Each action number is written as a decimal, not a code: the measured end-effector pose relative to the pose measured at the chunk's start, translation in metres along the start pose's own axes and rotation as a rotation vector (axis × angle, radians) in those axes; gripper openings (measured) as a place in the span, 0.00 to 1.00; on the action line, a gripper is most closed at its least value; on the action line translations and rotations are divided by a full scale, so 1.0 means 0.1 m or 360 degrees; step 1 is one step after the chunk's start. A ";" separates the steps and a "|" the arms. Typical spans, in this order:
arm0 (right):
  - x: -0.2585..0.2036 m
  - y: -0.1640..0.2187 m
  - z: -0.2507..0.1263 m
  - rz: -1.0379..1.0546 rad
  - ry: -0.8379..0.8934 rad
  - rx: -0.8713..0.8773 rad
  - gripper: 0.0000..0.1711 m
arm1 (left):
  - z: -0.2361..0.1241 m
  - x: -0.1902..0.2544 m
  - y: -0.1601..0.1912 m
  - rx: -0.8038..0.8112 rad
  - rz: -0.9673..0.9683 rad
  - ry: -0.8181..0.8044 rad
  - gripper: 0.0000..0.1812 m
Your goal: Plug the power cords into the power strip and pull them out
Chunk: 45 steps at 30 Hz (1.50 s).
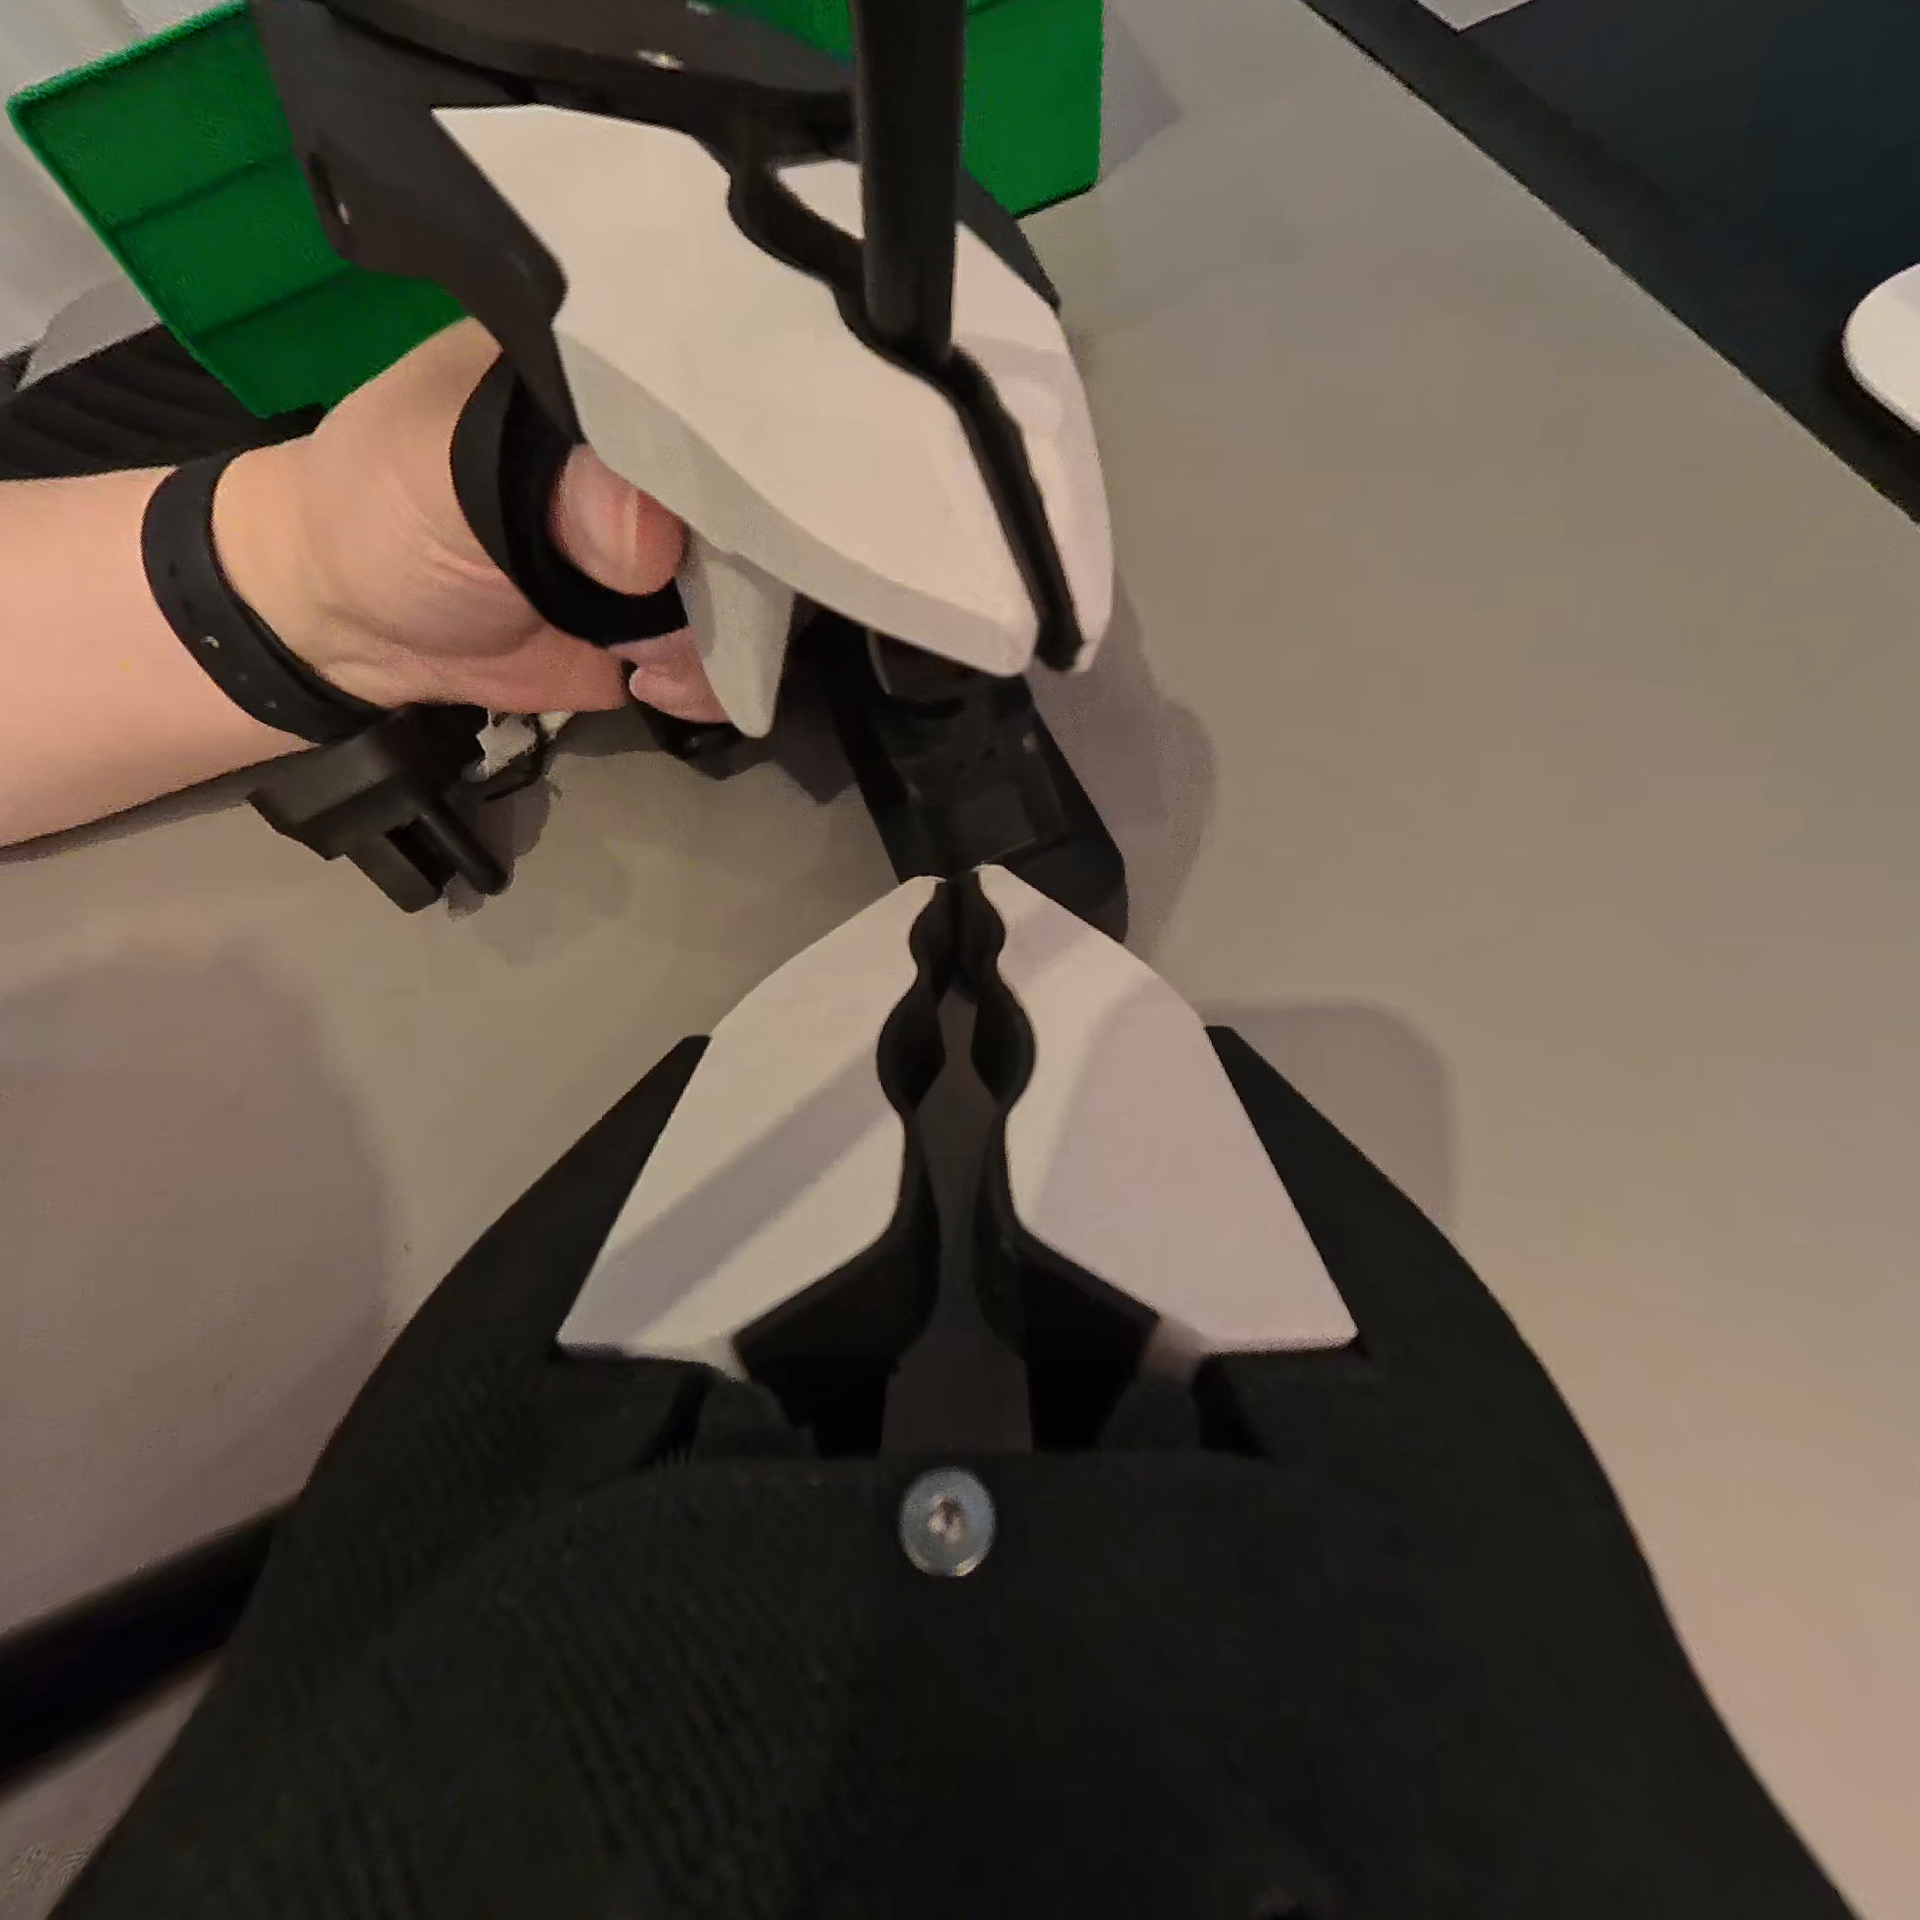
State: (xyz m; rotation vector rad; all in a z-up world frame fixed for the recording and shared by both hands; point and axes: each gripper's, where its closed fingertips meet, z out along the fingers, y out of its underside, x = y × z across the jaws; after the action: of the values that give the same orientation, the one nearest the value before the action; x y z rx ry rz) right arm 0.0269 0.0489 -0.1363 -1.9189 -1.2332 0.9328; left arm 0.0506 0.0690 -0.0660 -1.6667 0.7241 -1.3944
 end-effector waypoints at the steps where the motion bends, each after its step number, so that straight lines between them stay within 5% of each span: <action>1: 0.02 -0.01 0.00 -0.0007 0.0020 0.0006 0.05 | 0.00 -0.01 -0.01 0.0014 -0.0026 0.0008 0.01; 8: -0.08 -0.08 -0.12 0.0271 -0.0375 0.0109 0.02 | -0.02 0.18 -0.07 -0.0034 -0.0310 0.0348 0.12; 12: 0.04 -0.34 -0.23 0.0020 -0.0152 0.0408 0.03 | -0.25 0.30 -0.36 -0.0020 -0.0144 0.0305 0.14; 13: 0.11 -0.35 -0.20 -0.0026 -0.0033 0.0398 0.44 | -0.32 0.32 -0.42 -0.0046 -0.0064 0.0247 0.14; 14: 0.16 -0.30 -0.16 -0.0046 0.0033 0.0331 0.52 | -0.39 0.30 -0.44 -0.0096 0.0020 0.0155 0.14; 18: 0.03 -0.43 -0.12 -0.0044 -0.0107 0.0438 0.42 | -0.62 -0.07 -0.28 -0.0369 0.0340 -0.0352 0.22; 22: 0.02 -0.42 -0.10 0.0047 -0.0225 0.0408 0.32 | -0.73 -0.47 -0.14 -0.0355 0.0393 -0.0686 0.13; 26: -0.01 -0.32 0.11 -0.0107 -0.0196 0.0167 0.32 | -0.74 -0.63 -0.10 -0.0268 0.0492 -0.0848 0.11; 29: 0.07 -0.28 0.27 -0.0283 -0.0031 0.0029 0.17 | -0.72 -0.74 0.02 -0.0414 0.0604 -0.0990 0.10; 37: 0.06 -0.27 0.18 0.0490 -0.0197 0.0081 0.16 | -0.60 -0.80 0.07 -0.0544 0.0965 -0.1231 0.06; 45: 0.06 -0.26 0.17 0.0577 -0.0199 0.0095 0.16 | -0.60 -0.84 0.13 -0.0622 0.1030 -0.1310 0.00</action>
State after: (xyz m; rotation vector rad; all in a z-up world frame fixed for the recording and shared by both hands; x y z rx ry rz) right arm 0.0028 0.0656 -0.1246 -2.1020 -0.9262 1.2762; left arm -0.0255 0.1191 -0.1160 -1.8458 0.9370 -0.0750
